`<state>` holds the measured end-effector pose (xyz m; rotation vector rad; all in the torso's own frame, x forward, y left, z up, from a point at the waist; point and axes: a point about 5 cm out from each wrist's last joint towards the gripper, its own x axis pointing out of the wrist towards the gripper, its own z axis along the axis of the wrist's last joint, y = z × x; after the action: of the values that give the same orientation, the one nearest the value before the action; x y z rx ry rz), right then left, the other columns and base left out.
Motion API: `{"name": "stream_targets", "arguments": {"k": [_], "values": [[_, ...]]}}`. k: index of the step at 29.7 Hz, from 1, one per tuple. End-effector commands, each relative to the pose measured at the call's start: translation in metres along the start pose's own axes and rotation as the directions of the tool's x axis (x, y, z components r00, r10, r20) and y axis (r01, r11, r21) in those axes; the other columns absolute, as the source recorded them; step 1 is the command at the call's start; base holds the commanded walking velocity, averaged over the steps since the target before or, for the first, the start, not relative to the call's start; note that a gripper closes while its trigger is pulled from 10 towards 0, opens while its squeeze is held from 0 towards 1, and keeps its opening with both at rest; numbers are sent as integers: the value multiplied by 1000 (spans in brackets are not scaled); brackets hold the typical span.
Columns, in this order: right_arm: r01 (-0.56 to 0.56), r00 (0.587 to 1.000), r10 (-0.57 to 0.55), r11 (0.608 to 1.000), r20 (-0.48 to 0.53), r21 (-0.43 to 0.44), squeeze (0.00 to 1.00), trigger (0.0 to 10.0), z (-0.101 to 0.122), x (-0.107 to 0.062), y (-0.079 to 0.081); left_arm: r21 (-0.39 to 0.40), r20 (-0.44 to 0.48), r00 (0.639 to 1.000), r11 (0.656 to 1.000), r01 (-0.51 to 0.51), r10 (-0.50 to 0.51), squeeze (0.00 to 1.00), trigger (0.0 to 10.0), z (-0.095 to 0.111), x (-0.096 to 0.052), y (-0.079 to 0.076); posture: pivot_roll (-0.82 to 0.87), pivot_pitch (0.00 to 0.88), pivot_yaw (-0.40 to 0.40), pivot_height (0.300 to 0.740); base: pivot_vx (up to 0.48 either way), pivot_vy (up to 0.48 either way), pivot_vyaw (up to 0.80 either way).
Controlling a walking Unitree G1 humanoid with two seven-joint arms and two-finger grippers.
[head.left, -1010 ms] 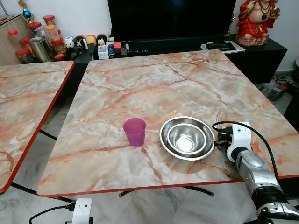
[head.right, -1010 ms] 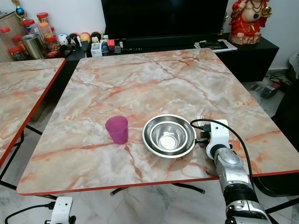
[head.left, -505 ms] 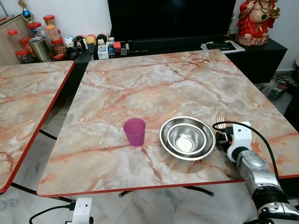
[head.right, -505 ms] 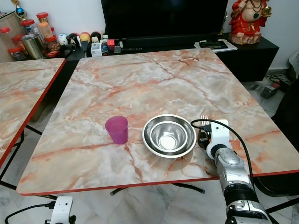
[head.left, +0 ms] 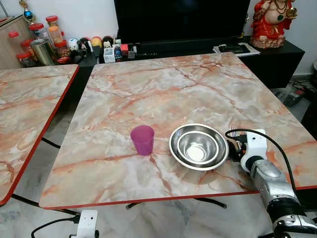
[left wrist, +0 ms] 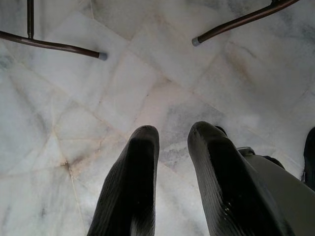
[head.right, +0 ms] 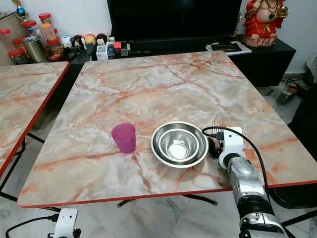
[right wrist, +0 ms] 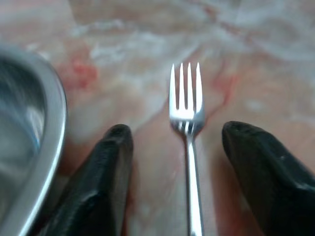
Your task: Setting the table
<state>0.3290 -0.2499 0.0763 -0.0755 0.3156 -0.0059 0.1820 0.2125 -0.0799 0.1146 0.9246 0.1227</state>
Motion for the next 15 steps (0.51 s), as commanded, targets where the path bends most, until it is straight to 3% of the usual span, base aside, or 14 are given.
{"name": "stream_targets", "arguments": {"k": [1,10,15], "values": [[11,995,-11,1000,96,-4,0,10000,22,2,0,14,-12,1000,1000,4,-4,0,10000,0,0,1,-54,0,63,740,0,0,0],[75,974,-66,997,217,-31,0,10000,47,2,-3,10,-8,1000,1000,6,-6,0,10000,2,1,0,-55,0,63,740,0,0,0],[113,883,-103,994,459,5,0,10000,85,-8,0,-9,11,1000,1000,-3,3,0,10000,4,1,0,-57,0,61,740,0,0,0]]}}
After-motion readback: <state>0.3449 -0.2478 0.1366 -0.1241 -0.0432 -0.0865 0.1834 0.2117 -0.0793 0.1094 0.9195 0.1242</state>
